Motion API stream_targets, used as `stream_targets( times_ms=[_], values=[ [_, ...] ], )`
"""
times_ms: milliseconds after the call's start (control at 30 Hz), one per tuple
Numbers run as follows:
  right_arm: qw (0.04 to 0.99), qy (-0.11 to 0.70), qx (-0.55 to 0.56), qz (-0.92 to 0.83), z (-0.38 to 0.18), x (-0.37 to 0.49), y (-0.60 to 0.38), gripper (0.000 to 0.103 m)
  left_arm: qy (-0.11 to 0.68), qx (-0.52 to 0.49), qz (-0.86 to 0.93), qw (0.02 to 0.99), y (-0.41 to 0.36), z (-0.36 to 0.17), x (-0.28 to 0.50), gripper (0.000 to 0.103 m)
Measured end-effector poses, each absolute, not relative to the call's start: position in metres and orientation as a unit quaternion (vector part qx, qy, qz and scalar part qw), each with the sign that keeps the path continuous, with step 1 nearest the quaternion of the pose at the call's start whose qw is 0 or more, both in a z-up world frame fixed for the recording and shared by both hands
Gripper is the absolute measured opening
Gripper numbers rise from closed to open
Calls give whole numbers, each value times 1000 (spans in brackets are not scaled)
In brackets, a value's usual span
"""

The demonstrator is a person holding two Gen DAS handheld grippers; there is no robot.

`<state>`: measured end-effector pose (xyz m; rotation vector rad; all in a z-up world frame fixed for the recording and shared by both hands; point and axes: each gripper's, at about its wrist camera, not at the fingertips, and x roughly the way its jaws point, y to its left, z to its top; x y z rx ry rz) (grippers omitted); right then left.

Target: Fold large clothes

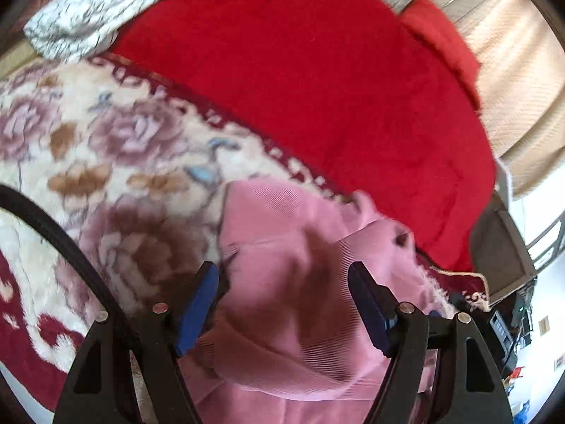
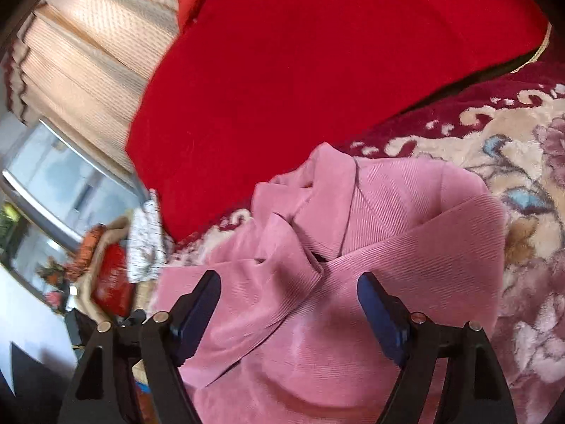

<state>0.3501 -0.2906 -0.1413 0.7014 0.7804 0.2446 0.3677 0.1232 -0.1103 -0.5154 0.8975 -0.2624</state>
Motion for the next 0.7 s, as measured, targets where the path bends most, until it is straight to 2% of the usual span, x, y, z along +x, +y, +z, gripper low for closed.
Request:
stream_targets(
  times_ms=[133,200,300,333,367,533,700],
  values=[
    [847,381,359,92,-155,373,-292,81,481,-175,-88,855,108,-132,370,76],
    [832,391,380,102,-163,386,-292,75,495,-161,-80,850,110,-141,369,76],
    [845,384,355,107,-162,395,-277,65,492,-157,-79,853,110,-143,367,76],
    [853,381,337,114,-160,396,-270,41,491,-158,-78,853,110,-144,367,76],
    [858,389,312,127,-158,400,-259,23,491,-159,-78,853,111,-143,367,76],
    [886,373,236,142,-146,383,-232,13,491,-164,-78,852,114,-142,368,76],
    [930,265,216,135,-95,326,-247,11,471,-189,-67,859,122,-137,367,76]
  ],
)
